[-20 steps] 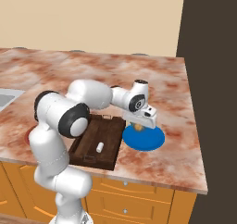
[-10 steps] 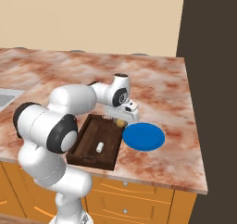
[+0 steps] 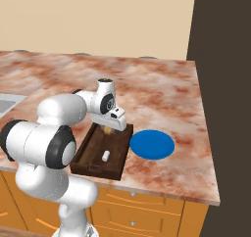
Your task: Move the dessert items from the plates to the tray.
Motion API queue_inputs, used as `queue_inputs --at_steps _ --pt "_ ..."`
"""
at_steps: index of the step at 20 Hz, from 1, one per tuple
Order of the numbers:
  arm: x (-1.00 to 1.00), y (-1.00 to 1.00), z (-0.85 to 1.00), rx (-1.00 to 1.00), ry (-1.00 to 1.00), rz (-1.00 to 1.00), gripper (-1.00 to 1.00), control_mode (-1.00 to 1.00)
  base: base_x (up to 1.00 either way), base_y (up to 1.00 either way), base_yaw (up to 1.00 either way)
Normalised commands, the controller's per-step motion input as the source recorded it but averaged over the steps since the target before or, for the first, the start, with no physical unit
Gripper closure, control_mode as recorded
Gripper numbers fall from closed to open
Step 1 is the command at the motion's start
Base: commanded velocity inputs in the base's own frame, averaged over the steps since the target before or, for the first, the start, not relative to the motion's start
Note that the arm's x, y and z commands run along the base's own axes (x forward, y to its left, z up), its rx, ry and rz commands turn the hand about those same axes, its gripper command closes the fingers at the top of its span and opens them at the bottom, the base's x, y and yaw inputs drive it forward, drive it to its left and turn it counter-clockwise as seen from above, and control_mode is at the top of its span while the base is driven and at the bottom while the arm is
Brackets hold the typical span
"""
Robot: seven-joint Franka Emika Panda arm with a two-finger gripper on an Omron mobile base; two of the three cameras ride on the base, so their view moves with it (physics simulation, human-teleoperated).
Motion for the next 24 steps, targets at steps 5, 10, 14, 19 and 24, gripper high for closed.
queue_inputs --at_steps 5,10,14,19,24 --pt "0.00 0.22 -0.10 0.00 0.00 0.12 1.00 -1.00 0.00 0.00 0.00" --pt "0.00 0.21 -0.34 0.00 0.00 0.09 1.00 -1.00 0.00 0.00 0.00" --pt "0.00 0.20 -0.37 0.00 0.00 0.08 1.00 -1.00 0.00 0.00 0.00" --pt "0.00 0.12 -0.26 0.00 0.00 0.08 1.00 -1.00 0.00 0.00 0.00" --pt "0.00 0.02 -0.26 0.00 0.00 0.05 1.00 -1.00 0.00 0.00 0.00"
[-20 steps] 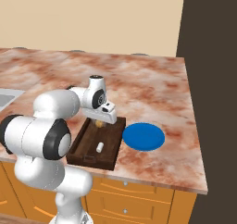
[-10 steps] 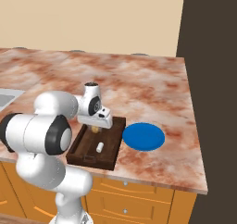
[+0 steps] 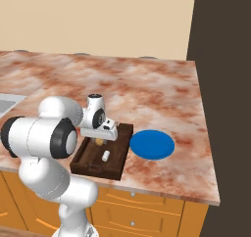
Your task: Move the dessert items from the plates to the tray.
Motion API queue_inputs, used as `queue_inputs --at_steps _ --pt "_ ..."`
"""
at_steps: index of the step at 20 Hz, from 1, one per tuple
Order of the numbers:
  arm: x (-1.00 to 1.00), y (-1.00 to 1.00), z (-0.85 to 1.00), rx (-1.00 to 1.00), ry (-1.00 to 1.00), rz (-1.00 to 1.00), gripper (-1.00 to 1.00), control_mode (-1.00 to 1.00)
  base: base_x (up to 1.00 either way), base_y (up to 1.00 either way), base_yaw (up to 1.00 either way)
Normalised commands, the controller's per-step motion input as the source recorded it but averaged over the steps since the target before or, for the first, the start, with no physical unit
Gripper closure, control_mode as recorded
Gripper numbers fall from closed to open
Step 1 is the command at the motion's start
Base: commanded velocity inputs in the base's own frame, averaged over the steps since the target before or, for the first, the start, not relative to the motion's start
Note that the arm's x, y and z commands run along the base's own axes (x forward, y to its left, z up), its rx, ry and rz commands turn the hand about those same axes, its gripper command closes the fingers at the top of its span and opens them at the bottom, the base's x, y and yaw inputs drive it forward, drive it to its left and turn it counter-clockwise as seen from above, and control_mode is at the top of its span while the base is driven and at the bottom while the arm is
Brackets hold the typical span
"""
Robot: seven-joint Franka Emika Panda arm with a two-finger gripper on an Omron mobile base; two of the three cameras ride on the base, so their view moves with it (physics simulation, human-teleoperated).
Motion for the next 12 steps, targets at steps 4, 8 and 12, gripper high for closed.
queue_inputs --at_steps 4,8,12 --pt "0.00 0.00 -0.13 0.00 0.00 0.05 -1.00 -1.00 0.00 0.00 0.00" --pt "0.00 0.00 0.00 0.00 0.00 0.01 -1.00 -1.00 0.00 0.00 0.00" --pt "0.00 0.00 0.00 0.00 0.00 0.00 -1.00 -1.00 0.00 0.00 0.00"
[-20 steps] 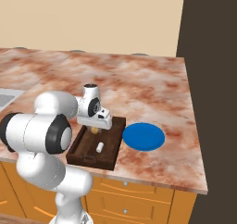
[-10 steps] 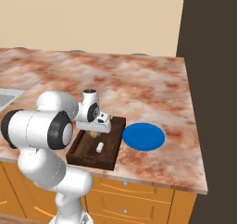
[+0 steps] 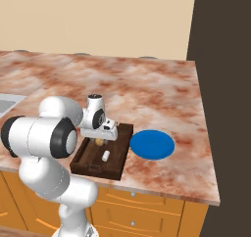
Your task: Move the dessert items from the plates to the tray.
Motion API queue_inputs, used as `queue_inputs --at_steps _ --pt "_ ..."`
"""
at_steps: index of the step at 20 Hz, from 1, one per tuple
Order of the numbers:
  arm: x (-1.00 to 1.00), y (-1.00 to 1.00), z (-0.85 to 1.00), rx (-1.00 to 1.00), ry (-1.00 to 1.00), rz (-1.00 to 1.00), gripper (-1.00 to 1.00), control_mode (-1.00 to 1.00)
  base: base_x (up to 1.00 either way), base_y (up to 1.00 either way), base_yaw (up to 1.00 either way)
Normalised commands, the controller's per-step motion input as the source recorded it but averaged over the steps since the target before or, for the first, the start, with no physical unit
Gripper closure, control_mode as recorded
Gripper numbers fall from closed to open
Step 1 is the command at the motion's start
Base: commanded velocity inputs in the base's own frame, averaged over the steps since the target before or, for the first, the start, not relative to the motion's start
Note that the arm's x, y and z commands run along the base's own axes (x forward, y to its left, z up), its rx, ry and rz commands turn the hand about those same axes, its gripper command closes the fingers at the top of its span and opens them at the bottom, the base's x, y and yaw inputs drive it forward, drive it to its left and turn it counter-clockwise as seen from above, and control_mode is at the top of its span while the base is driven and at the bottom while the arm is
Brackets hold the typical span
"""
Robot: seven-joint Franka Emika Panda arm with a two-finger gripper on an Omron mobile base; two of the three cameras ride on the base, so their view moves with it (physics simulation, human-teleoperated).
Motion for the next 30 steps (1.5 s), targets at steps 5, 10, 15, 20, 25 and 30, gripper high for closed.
queue_inputs --at_steps 5,10,15,20,25,30 --pt "0.00 0.00 0.00 0.00 0.00 0.00 -1.00 -1.00 0.00 0.00 0.00" --pt "-0.02 0.00 0.32 0.00 -0.02 0.00 -1.00 -1.00 0.00 0.00 0.00" --pt "-0.18 0.00 0.68 0.00 -0.02 0.00 -1.00 -1.00 0.00 0.00 0.00" --pt "-0.47 -0.02 0.70 0.00 0.00 0.00 -1.00 -1.00 0.00 0.00 0.00" --pt "-0.90 -0.12 0.38 0.00 -0.01 0.00 -1.00 -1.00 0.00 0.00 0.00" --pt "-0.97 -0.25 0.29 0.02 0.00 0.00 -1.00 -1.00 0.00 0.00 0.00"
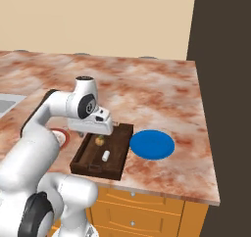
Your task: Move the dessert items from the plates to the tray.
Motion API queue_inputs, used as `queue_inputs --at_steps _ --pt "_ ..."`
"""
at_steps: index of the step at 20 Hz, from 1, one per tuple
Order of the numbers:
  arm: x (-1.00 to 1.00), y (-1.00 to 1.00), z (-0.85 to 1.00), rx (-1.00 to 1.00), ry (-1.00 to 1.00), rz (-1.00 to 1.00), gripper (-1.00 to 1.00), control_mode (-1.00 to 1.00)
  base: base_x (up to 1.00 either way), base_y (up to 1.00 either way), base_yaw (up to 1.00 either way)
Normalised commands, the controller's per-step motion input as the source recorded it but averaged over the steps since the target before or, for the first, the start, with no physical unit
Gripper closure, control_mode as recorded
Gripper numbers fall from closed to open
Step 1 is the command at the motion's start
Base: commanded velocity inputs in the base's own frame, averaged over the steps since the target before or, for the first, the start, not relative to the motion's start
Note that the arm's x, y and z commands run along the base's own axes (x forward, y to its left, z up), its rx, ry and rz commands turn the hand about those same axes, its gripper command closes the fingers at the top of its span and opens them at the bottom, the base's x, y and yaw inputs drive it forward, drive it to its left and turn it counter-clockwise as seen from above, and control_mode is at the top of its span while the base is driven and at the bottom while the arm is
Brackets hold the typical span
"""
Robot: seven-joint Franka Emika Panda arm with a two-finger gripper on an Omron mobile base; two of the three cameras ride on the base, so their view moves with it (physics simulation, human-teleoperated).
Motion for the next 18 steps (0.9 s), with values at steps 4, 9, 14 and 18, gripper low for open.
queue_inputs --at_steps 4,9,14,18 --pt "-0.89 -0.20 0.24 0.00 0.00 0.00 -1.00 -1.00 0.00 0.00 0.00" --pt "-0.74 -0.04 0.26 0.00 0.00 0.00 -1.00 -1.00 0.00 0.00 0.00" --pt "-0.47 0.00 0.35 0.00 -0.02 0.00 -1.00 -1.00 0.00 0.00 0.00" --pt "-0.24 0.03 0.53 0.00 0.00 0.00 -1.00 -1.00 0.00 0.00 0.00"
